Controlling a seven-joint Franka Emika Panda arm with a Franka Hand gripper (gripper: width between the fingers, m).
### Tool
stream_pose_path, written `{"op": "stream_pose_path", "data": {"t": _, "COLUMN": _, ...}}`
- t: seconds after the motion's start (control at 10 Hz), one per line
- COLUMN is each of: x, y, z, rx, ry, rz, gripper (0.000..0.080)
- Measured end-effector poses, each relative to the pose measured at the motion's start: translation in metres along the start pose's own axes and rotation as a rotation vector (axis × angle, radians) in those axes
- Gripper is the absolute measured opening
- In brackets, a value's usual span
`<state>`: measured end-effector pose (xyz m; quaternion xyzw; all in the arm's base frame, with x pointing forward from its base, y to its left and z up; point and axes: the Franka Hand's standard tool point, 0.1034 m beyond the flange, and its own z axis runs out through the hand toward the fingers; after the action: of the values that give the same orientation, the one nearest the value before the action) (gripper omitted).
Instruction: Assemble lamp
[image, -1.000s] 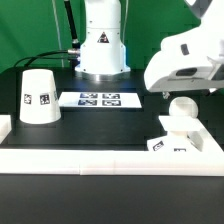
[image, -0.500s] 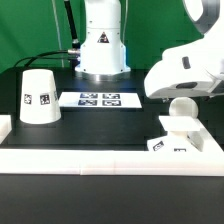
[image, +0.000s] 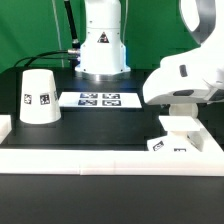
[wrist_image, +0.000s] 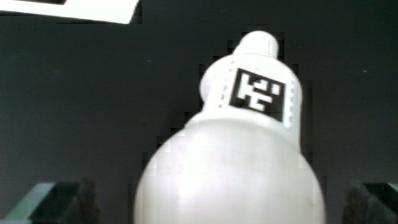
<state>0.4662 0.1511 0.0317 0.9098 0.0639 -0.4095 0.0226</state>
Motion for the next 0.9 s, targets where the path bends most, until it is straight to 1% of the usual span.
{"op": "stream_pose_path", "data": {"t": 0.4, "x": 0.002, "y": -0.001, "z": 0.019, "rx": -0.003, "ry": -0.01, "rz": 0.031, "gripper": 0.0699}}
{"op": "stream_pose_path", "data": {"t": 0.7, "x": 0.003, "y": 0.0, "z": 0.026, "rx": -0.004, "ry": -0.023, "rz": 0.047, "gripper": 0.0699}}
{"op": "stream_pose_path", "data": {"t": 0.8, "x": 0.003, "y": 0.0, "z": 0.026, "rx": -0.004, "ry": -0.023, "rz": 0.047, "gripper": 0.0578}}
{"op": "stream_pose_path", "data": {"t": 0.9, "x": 0.003, "y": 0.0, "z": 0.026, "rx": -0.004, "ry": -0.023, "rz": 0.047, "gripper": 0.0576}}
